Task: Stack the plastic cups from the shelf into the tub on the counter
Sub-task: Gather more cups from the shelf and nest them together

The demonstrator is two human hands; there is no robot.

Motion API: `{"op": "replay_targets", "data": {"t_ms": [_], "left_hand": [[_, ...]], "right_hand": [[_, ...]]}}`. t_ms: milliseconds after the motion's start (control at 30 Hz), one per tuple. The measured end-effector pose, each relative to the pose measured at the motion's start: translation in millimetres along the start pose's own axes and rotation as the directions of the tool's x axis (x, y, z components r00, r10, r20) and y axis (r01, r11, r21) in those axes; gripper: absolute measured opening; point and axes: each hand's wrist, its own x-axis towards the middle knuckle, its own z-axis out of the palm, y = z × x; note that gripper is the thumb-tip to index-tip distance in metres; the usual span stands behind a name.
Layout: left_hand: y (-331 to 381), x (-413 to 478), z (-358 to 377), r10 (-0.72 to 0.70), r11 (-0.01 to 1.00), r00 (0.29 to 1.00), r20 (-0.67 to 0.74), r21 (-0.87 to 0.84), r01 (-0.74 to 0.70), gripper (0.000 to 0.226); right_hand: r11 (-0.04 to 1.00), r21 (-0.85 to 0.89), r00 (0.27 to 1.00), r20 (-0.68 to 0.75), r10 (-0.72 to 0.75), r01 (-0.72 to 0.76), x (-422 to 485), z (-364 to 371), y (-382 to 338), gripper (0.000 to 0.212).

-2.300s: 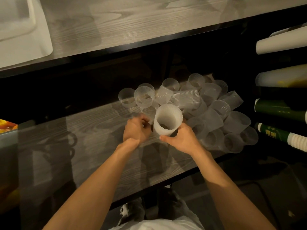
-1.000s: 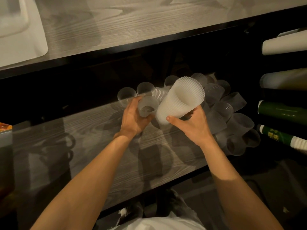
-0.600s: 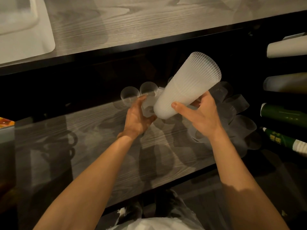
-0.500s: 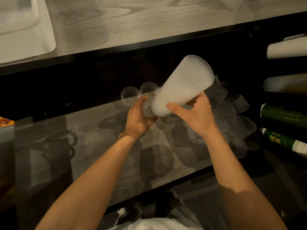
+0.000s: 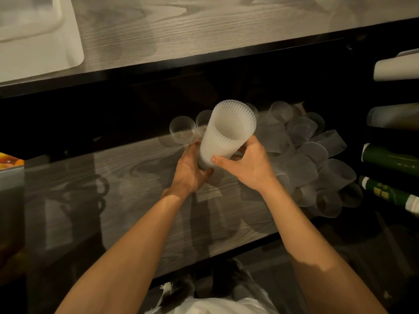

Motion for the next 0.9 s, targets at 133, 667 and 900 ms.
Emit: {"op": "replay_targets", "data": {"t_ms": [133, 667, 900], "left_hand": [[-8.3, -6.6, -2.8, -0.014, 1.000, 0.999, 0.047, -0.016, 0.015, 0.085], [-13.4, -13.0, -19.5, -0.017, 0.999, 0.994, 0.109, -0.035, 0.021, 0.088], [21.7, 0.3, -62.2, 0.157, 0.988, 0.987, -0.038, -0.004, -0.157, 0.082]], "right_hand": [[1.000, -0.016, 0.999, 0.037, 0.010, -0.010, -1.6, 8.0, 4.2, 0.092], [0.994, -0.047, 0.991, 0.084, 0.101, -0.098, 0.5, 28.7, 23.6, 0.089], [0.998, -0.024, 0.995, 0.082, -0.058, 0.060, 21.1, 22.5, -13.3, 0.088]]}}
